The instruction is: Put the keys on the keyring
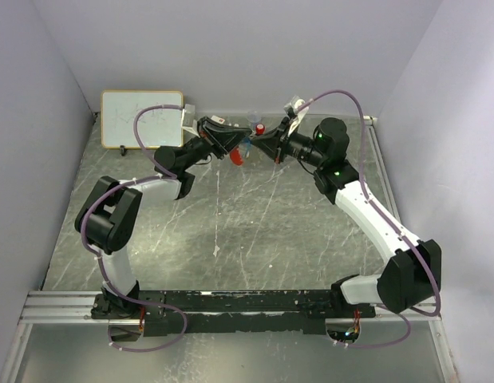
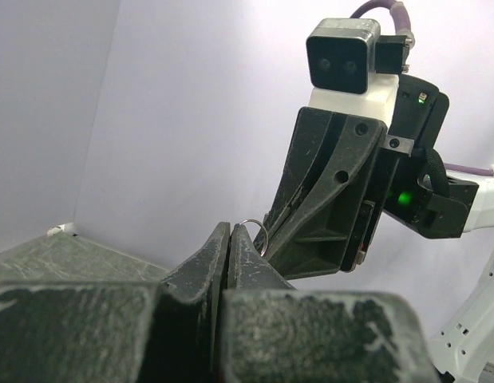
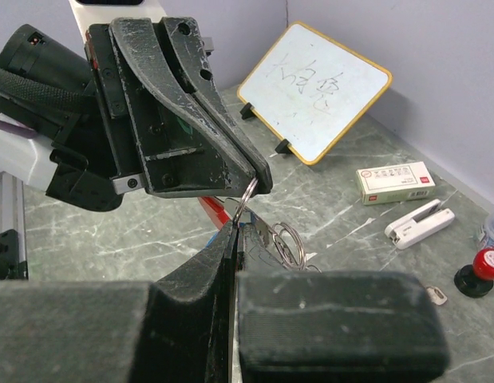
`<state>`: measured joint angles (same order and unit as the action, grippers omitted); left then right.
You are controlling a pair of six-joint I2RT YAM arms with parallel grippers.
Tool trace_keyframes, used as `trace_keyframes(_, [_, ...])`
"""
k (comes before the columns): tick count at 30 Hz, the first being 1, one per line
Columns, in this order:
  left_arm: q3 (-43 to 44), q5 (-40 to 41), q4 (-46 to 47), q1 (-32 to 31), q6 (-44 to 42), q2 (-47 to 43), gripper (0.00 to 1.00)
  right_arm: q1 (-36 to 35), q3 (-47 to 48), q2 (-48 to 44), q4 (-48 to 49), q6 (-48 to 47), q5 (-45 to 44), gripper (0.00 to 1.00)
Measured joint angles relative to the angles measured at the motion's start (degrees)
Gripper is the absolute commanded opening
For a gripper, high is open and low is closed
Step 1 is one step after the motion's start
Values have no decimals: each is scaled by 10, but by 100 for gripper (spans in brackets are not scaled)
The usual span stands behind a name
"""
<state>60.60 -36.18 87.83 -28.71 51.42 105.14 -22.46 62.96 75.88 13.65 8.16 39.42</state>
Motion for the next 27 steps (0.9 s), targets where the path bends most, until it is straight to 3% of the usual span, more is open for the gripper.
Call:
trace_keyframes(4, [0,4,-1,2,0,0,7,0,22,16,-16,7,0,0])
trace_keyframes(11, [0,15,-1,4,-6,-4,7,-1,50,35,-56,6,0,26])
trace_keyframes(15, [0,25,0,8,-12,-17,7,-2,40,36,-105,-6,-4,35])
trace_keyframes(21, [-5,32,1,19,-22,-22,7,-4,-44,-38,-134,-17,-51,43])
trace_keyframes(27, [-38,35,1,20,-35,-22,7,-4,-71,-123,-140,-31,-140,46])
